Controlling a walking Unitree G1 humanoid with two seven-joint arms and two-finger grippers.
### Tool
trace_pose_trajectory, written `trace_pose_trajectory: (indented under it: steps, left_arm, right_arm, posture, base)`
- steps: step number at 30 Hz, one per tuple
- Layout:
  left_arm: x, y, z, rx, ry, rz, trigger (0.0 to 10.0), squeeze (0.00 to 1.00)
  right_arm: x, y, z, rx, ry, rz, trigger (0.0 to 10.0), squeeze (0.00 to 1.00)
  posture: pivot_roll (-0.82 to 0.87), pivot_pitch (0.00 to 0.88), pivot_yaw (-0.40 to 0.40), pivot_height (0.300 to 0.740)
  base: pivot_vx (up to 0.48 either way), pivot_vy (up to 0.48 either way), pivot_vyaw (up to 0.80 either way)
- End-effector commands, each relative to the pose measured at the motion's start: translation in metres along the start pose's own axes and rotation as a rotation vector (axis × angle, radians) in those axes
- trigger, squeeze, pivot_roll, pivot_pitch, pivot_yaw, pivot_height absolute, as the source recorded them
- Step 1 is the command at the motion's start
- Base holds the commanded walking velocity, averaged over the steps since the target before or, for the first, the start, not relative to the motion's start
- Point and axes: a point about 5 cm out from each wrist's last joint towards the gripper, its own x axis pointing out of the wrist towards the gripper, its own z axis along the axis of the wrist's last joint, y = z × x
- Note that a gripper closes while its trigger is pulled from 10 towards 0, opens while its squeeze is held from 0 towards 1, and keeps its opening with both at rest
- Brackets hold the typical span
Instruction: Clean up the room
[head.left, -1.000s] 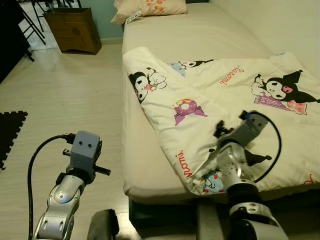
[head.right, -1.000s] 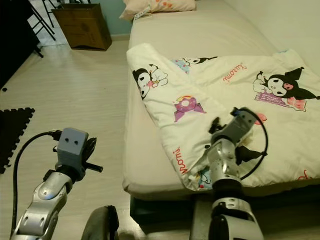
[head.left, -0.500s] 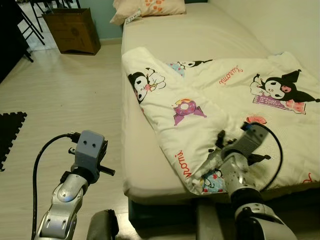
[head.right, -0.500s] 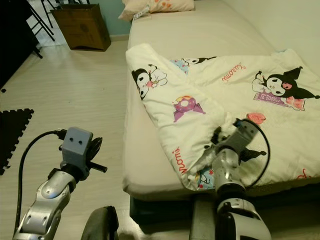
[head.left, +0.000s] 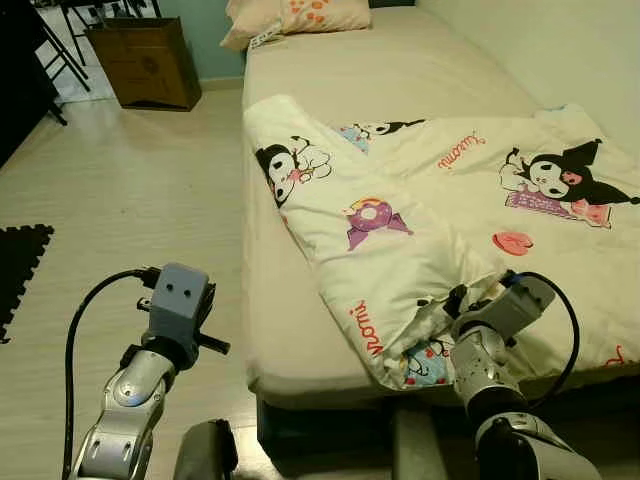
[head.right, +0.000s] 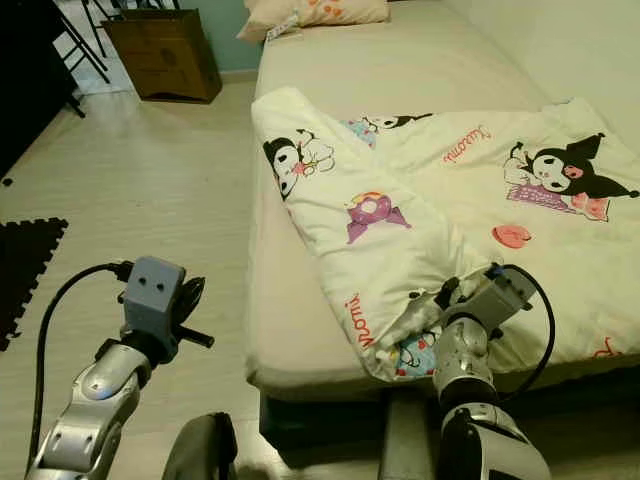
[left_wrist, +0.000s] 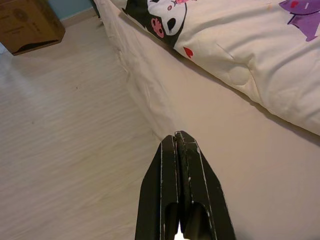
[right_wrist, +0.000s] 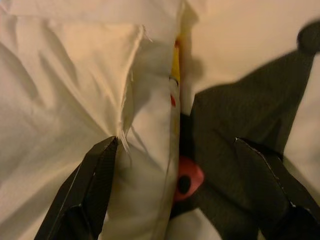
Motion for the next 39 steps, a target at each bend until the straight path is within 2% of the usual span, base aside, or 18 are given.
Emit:
trace_pose_trajectory:
  steps: [1, 2, 3, 4, 6, 7, 9, 11, 16, 22, 24, 26, 28, 29, 32, 35, 37, 39]
  left_arm:
    - [-0.004, 0.005, -0.007, 0.004, 0.025, 0.009, 10.0, 0.00]
    - [-0.004, 0.006, -0.007, 0.005, 0.025, 0.011, 10.0, 0.00]
    - [-0.004, 0.007, -0.006, 0.007, 0.024, 0.012, 10.0, 0.00]
    - [-0.004, 0.007, -0.006, 0.007, 0.024, 0.012, 10.0, 0.00]
    - [-0.005, 0.009, -0.005, 0.009, 0.022, 0.014, 10.0, 0.00]
    - [-0.005, 0.009, -0.005, 0.009, 0.022, 0.014, 10.0, 0.00]
    - [-0.005, 0.010, -0.004, 0.011, 0.020, 0.014, 10.0, 0.00]
    - [-0.005, 0.010, -0.004, 0.011, 0.020, 0.014, 10.0, 0.00]
    - [-0.007, 0.004, -0.004, 0.009, 0.014, -0.010, 10.0, 0.00]
    - [-0.008, -0.004, -0.004, 0.000, 0.013, -0.039, 10.0, 0.00]
    - [-0.009, -0.006, -0.004, -0.001, 0.014, -0.047, 10.0, 0.00]
    - [-0.012, -0.011, -0.006, -0.004, 0.020, -0.063, 10.0, 0.00]
    - [-0.012, -0.011, -0.006, -0.004, 0.020, -0.063, 10.0, 0.00]
    - [-0.013, -0.014, -0.007, -0.003, 0.026, -0.074, 10.0, 0.00]
    - [-0.014, -0.016, -0.008, -0.006, 0.030, -0.083, 10.0, 0.00]
    - [-0.014, -0.018, -0.008, -0.009, 0.033, -0.097, 10.0, 0.00]
    - [-0.014, -0.018, -0.008, -0.009, 0.033, -0.097, 10.0, 0.00]
    - [-0.014, -0.019, -0.008, -0.011, 0.032, -0.106, 10.0, 0.00]
  right_arm:
    - [-0.002, -0.004, -0.013, 0.039, 0.066, -0.013, 10.0, 0.08]
    - [-0.002, -0.007, -0.016, 0.077, 0.093, -0.015, 10.0, 0.00]
    - [-0.002, -0.008, -0.017, 0.151, 0.115, -0.009, 10.0, 0.00]
    - [-0.002, -0.008, -0.017, 0.151, 0.115, -0.009, 10.0, 0.00]
    - [-0.001, -0.005, -0.017, 0.315, 0.132, 0.039, 10.0, 0.00]
    - [-0.001, -0.005, -0.017, 0.315, 0.132, 0.039, 10.0, 0.00]
    - [-0.001, 0.001, -0.014, 0.397, 0.125, 0.098, 10.0, 0.00]
    - [-0.001, 0.001, -0.014, 0.397, 0.125, 0.098, 10.0, 0.00]
    - [-0.001, 0.018, -0.007, 0.482, 0.090, 0.241, 10.0, 0.00]
    - [-0.002, 0.023, -0.003, 0.521, 0.073, 0.304, 10.0, 0.00]
    - [-0.003, 0.020, -0.004, 0.511, 0.071, 0.294, 10.0, 0.00]
    - [-0.005, 0.009, -0.010, 0.487, 0.060, 0.256, 10.0, 0.00]
    - [-0.005, 0.009, -0.010, 0.487, 0.060, 0.256, 10.0, 0.00]
    - [-0.007, 0.000, -0.012, 0.387, 0.027, 0.215, 10.0, 0.00]
    - [-0.009, -0.004, -0.010, 0.336, -0.013, 0.207, 10.0, 0.00]
    - [-0.011, -0.004, -0.007, 0.384, -0.038, 0.229, 10.0, 0.00]
    - [-0.011, -0.004, -0.007, 0.384, -0.038, 0.229, 10.0, 0.00]
    - [-0.013, -0.004, -0.005, 0.452, -0.038, 0.262, 10.0, 0.00]
  posture:
    - [-0.01, 0.186, 0.057, 0.531]
    - [0.00, 0.188, 0.057, 0.531]
    - [0.00, 0.191, 0.060, 0.531]
    - [0.00, 0.191, 0.060, 0.531]
    - [0.00, 0.195, 0.062, 0.531]
    - [0.00, 0.195, 0.062, 0.531]
    - [0.00, 0.197, 0.063, 0.531]
    - [0.00, 0.197, 0.063, 0.531]
    - [0.00, 0.199, 0.063, 0.531]
    - [0.00, 0.199, 0.062, 0.531]
    - [0.01, 0.200, 0.058, 0.531]
    - [0.01, 0.203, 0.058, 0.531]
    - [0.01, 0.203, 0.058, 0.531]
    - [0.01, 0.205, 0.060, 0.531]
    - [0.01, 0.205, 0.061, 0.531]
    - [0.00, 0.207, 0.070, 0.531]
    - [0.00, 0.207, 0.070, 0.531]
    - [0.00, 0.207, 0.073, 0.531]
  base:
    - [0.000, 0.000, 0.00]
    - [0.000, 0.000, 0.00]
    - [0.000, 0.000, 0.00]
    - [0.000, 0.000, 0.00]
    - [0.000, 0.000, 0.00]
    - [0.000, 0.000, 0.00]
    - [0.000, 0.000, 0.00]
    - [0.000, 0.000, 0.00]
    - [0.000, 0.000, 0.00]
    - [0.000, 0.000, 0.00]
    - [0.000, 0.000, 0.00]
    - [0.000, 0.000, 0.00]
    - [0.000, 0.000, 0.00]
    - [0.000, 0.000, 0.00]
    - [0.000, 0.000, 0.00]
    - [0.000, 0.000, 0.00]
    - [0.000, 0.000, 0.00]
    - [0.000, 0.000, 0.00]
